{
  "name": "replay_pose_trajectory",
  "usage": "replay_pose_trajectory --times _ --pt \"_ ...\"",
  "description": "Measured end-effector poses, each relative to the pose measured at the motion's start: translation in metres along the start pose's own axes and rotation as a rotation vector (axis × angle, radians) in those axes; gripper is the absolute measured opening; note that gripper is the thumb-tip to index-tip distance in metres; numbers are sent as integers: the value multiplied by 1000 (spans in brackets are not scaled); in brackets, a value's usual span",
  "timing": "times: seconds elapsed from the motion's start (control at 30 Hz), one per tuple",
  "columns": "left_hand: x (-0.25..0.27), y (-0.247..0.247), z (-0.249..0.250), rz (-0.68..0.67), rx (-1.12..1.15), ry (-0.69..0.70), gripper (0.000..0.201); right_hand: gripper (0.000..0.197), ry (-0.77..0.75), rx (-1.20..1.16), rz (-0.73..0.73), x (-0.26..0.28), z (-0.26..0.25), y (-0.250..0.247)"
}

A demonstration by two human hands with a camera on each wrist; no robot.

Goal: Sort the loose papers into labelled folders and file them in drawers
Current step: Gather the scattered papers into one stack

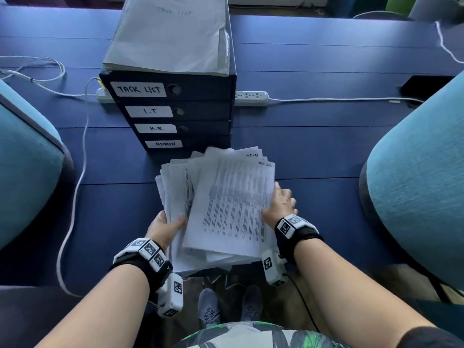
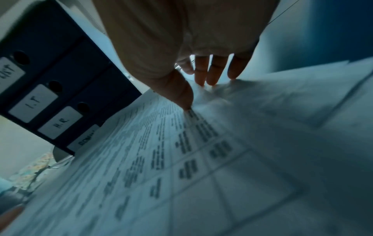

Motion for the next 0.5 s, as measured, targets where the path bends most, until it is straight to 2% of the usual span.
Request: replay_pose_trajectory --times 0.07,0.13,0.23,0.3,0.4,0.5 --pt "1 -1 3 27 3 -13 29 90 -66 1 -24 3 -13 9" --pt "5 2 6 21 19 -27 29 88 -106 -20 -7 5 -22 15" --pt "6 3 6 21 2 -13 26 83 -30 -15 73 6 -22 9" --pt "5 1 4 26 -18 -13 29 77 32 -37 59 6 -19 8" --pt "1 0 1 8 -24 -31 44 56 -18 -109 8 6 -25 15" --pt "-2 1 -6 -30 -17 -40 79 20 -132 -56 8 14 -39 24"
Point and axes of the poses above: each hand's wrist, its own x-axis away from the middle knuckle, its own y-axis out of the palm, z = x × y, the point moved 6 cm from there along -x, towards the middle knuckle
